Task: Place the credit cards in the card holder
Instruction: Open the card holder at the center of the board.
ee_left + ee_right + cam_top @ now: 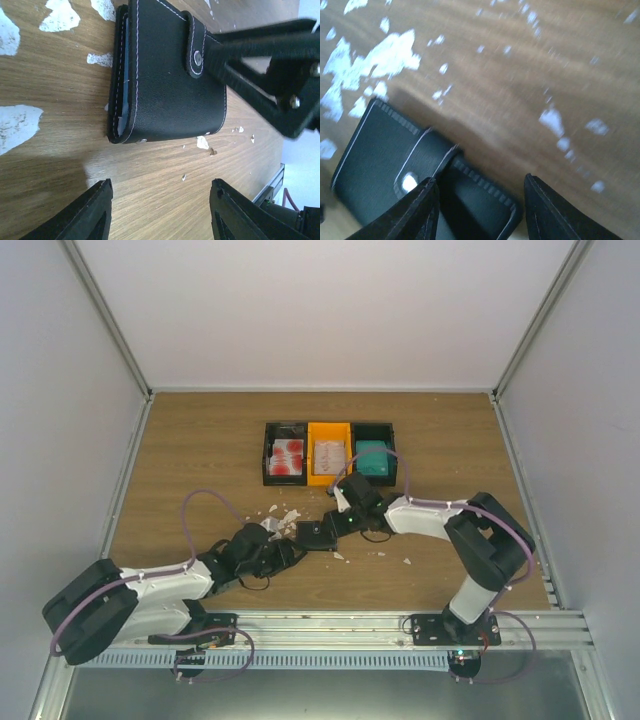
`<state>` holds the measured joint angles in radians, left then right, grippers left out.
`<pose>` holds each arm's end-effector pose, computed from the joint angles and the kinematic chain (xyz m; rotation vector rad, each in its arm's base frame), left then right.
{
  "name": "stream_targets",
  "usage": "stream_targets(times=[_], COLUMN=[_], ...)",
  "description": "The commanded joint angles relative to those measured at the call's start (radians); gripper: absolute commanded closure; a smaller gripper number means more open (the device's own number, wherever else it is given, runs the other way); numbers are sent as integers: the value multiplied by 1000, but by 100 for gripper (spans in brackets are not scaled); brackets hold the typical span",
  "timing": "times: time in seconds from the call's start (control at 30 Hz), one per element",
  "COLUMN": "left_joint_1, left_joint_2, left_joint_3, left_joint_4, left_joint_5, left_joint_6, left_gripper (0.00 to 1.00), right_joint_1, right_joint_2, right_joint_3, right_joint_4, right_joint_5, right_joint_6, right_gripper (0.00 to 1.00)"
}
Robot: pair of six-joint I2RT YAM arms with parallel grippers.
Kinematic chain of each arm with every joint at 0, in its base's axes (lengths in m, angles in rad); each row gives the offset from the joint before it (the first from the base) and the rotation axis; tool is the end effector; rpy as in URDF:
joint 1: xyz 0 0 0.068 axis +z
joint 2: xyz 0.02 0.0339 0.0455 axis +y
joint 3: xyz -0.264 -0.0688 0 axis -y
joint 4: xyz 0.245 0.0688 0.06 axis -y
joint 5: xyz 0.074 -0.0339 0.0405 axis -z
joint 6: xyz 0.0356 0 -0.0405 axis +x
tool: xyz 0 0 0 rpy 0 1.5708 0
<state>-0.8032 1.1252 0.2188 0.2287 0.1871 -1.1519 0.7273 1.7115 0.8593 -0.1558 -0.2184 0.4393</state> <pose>0.1268 -0.1409 0.1275 -0.3296 2.5320 -1.1464 0.2350 0.2195 0.1380 -0.4738 2.6688 0.6793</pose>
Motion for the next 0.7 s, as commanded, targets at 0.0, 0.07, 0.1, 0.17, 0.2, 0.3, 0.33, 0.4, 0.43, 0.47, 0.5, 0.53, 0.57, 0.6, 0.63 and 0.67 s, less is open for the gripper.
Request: stream_targets(times=[0.0,0.07,0.1,0.17,0.2,0.3,0.33,0.4,0.43,0.47,0.5,0.53,0.57,0.6,0.63,0.67], left_joint_1=[-5,-6,-5,-5,-5,-5,-5,-5,-5,-4,-5,-4,-5,-4,-4,-4], left_joint_2=[45,66,74,79,77,71,71,75,81,88,95,104,112,122,131,139], left_joint_3=[-22,-28,-33,-41,-47,-63,-68,-79,-82,-86,-87,-87,-88,-88,-90,-91], left_joint_4=[137,156,165,174,180,193,200,228,244,260,278,296,310,325,342,357], left_joint_5=[17,16,18,16,10,-22,-35,-55,-60,-62,-63,-60,-58,-57,-57,-57], left_joint_6=[-44,-62,-69,-81,-84,-87,-88,-84,-83,-82,-81,-82,-81,-83,-81,-78], left_gripper=[45,47,48,48,49,49,49,48,48,48,47,47,47,46,46,46], right_joint_1=[64,91,103,123,130,146,147,147,147,147,147,147,148,147,147,147], right_joint_2=[-50,-65,-69,-74,-79,-92,-93,-86,-81,-76,-71,-65,-61,-58,-54,-49], right_joint_3=[-100,-128,-139,-152,-161,-189,-199,-213,-218,-225,-227,-229,-231,-235,-236,-238], right_joint_4=[-21,-11,-9,-9,-7,18,29,52,63,75,82,89,100,108,118,127], right_joint_5=[-58,-67,-66,-59,-57,-56,-56,-63,-73,-80,-86,-95,-104,-110,-118,-126], right_joint_6=[71,104,120,152,169,201,208,216,217,221,223,226,228,233,236,237], right_gripper=[53,57,59,62,64,68,69,72,73,73,74,75,75,76,76,77])
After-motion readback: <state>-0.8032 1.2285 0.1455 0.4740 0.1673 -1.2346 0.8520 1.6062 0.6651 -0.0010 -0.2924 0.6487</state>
